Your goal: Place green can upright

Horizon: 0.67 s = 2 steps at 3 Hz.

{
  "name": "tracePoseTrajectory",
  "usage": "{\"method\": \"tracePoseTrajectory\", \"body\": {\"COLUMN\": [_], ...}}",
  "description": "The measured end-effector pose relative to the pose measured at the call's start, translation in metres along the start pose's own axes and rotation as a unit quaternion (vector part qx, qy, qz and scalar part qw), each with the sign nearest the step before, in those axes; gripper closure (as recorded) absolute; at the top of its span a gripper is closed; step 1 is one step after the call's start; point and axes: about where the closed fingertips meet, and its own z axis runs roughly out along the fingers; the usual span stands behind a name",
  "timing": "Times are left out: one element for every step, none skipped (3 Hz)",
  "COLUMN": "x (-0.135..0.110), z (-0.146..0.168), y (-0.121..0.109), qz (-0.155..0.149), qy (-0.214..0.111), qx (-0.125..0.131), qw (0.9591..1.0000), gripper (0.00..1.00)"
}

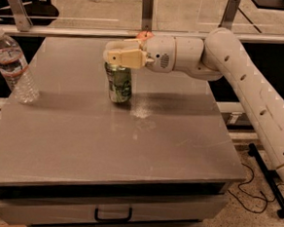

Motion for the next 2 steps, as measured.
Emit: {"method": "tracePoseTrajectory", "body": {"x": [-0.0004, 0.0037], "z": [-0.0042, -0.0055], "y": [0.0016, 0.0021], "qz": [-0.026, -0.031], "qy": [-0.027, -0.035], "qx": [-0.008, -0.011], "qw": [0.9993, 0.9988], "gripper": [0.59, 0.36]}}
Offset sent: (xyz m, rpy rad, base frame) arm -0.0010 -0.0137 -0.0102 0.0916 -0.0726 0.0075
